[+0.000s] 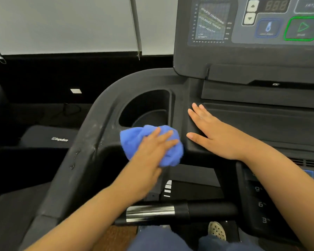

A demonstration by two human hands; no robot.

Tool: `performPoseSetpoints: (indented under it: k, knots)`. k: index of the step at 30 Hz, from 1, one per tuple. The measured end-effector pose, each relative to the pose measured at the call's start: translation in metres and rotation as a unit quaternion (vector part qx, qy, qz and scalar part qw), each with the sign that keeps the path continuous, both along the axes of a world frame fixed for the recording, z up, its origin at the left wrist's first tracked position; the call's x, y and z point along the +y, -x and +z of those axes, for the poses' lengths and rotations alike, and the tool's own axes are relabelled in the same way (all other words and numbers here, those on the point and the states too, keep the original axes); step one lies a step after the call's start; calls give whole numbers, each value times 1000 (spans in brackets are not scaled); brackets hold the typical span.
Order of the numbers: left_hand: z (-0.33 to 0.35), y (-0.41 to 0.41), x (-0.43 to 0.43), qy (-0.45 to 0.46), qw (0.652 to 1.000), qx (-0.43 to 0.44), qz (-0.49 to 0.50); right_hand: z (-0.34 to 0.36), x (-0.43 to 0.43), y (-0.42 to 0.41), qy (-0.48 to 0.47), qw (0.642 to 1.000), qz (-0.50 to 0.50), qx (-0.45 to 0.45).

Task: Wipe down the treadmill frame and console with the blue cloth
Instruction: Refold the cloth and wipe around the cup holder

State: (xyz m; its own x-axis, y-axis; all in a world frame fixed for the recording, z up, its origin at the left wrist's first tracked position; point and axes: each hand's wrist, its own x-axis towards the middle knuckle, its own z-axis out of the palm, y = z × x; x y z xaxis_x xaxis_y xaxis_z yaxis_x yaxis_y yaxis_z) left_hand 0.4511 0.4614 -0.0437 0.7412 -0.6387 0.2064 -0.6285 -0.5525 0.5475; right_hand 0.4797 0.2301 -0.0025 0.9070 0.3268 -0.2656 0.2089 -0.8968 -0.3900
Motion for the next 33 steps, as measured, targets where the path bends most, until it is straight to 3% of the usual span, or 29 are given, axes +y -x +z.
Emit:
performPoseSetpoints:
  k: [3,10,13,17,19,23,33]
  knots:
    - [-3,2,-30,-74,996,-27,28,-1,0,0,-16,1000,-6,0]
    - [1,-50,-61,-122,982,-60,131,2,-2,4,-103,993,-35,43]
    - [1,-97,-69,-182,977,-86,75,3,-4,6,-115,992,-42,41]
    - [16,-165,-69,-197,975,-106,-17,0,-4,3,-72,997,-30,28]
    - [27,-190,-73,-230,963,-136,-23,0,-3,3,-67,997,-26,26]
    - [33,-231,-81,-297,948,-109,10,1,-6,4,-65,997,-26,26]
    - [44,-218,36,-278,958,-55,54,1,-6,3,-64,998,-22,20]
